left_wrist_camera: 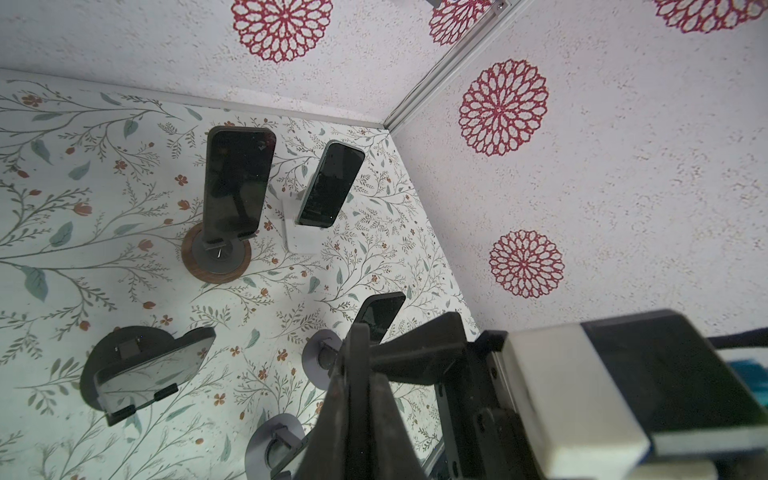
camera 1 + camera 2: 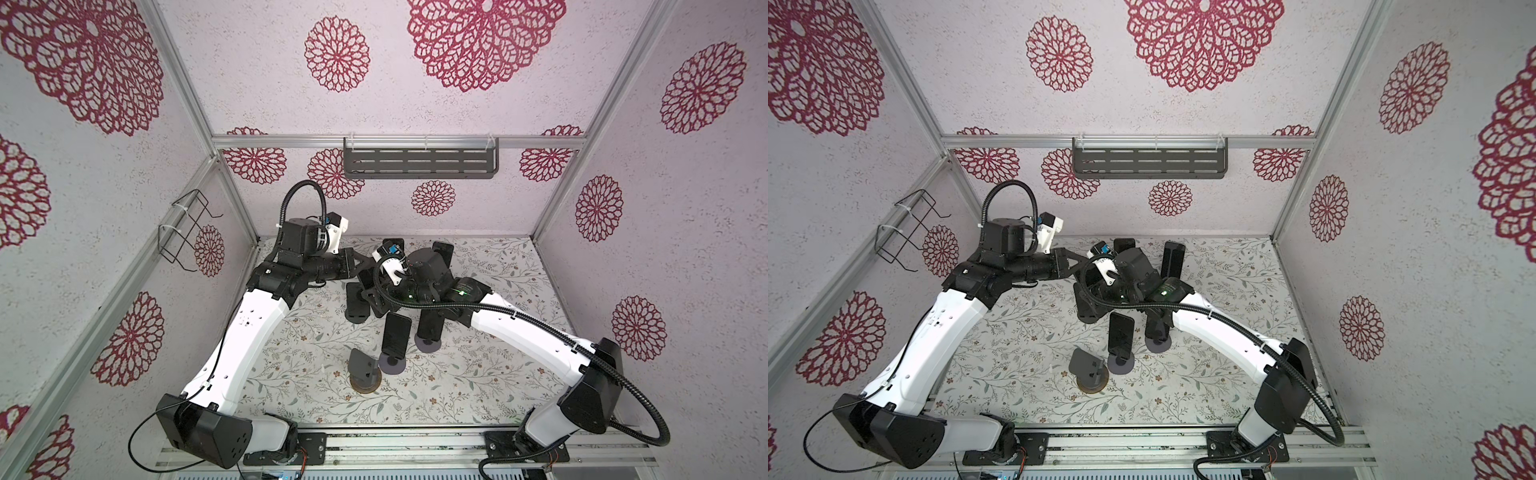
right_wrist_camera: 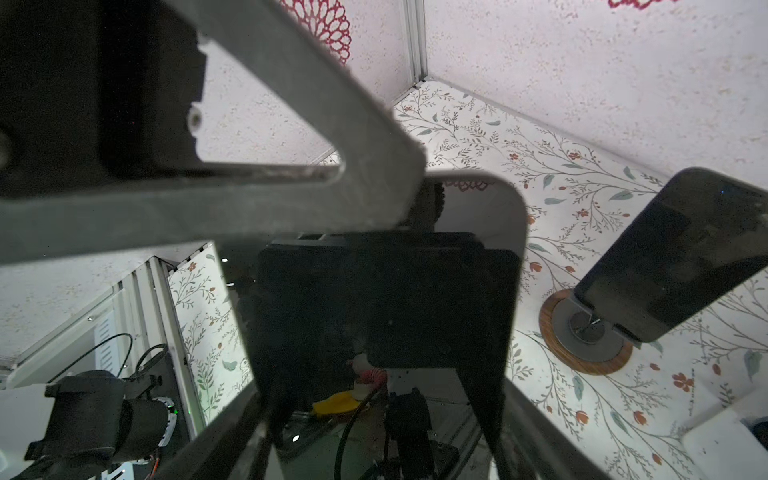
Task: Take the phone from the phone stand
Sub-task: 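Carry the phone away with the right gripper while the left gripper opens and withdraws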
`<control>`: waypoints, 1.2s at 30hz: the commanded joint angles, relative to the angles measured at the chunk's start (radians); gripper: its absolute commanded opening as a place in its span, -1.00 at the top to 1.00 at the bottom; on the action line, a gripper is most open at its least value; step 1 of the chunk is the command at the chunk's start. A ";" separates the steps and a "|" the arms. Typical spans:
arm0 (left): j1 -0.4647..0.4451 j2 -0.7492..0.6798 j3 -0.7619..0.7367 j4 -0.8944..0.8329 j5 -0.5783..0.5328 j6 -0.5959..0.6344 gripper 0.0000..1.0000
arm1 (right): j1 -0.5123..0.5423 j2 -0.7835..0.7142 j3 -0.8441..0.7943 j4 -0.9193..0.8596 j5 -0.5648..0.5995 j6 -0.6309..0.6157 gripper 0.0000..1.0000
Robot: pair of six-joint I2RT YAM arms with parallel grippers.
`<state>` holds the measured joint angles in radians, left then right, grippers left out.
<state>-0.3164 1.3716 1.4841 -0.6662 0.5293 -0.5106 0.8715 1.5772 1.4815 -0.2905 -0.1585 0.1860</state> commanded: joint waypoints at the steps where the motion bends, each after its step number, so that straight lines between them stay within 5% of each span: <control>1: -0.004 -0.005 0.028 0.059 0.024 -0.011 1.00 | 0.001 0.000 0.025 0.019 0.040 0.020 -0.47; 7: -0.003 0.003 0.040 0.066 0.031 -0.010 0.94 | 0.001 -0.015 0.017 0.031 0.054 0.026 -0.34; 12: -0.003 0.014 0.060 0.066 0.044 -0.003 -0.06 | -0.003 -0.033 0.023 0.012 0.083 0.004 -0.02; 16: 0.006 0.014 0.072 0.065 0.040 0.010 -0.52 | -0.030 -0.054 0.028 -0.013 0.072 0.007 0.48; 22: 0.025 0.022 0.109 0.021 -0.027 0.061 -0.70 | -0.103 -0.110 0.015 -0.055 0.068 0.018 0.62; 26: 0.029 0.046 0.126 -0.033 -0.144 0.125 -0.69 | -0.203 -0.161 0.005 -0.104 0.059 0.036 1.00; 36: 0.012 0.157 0.188 -0.110 -0.226 0.227 -0.71 | -0.523 -0.234 0.056 -0.422 0.209 0.013 1.00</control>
<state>-0.2974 1.5379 1.6577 -0.7315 0.3691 -0.3603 0.4450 1.3842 1.4872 -0.6121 -0.0147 0.1947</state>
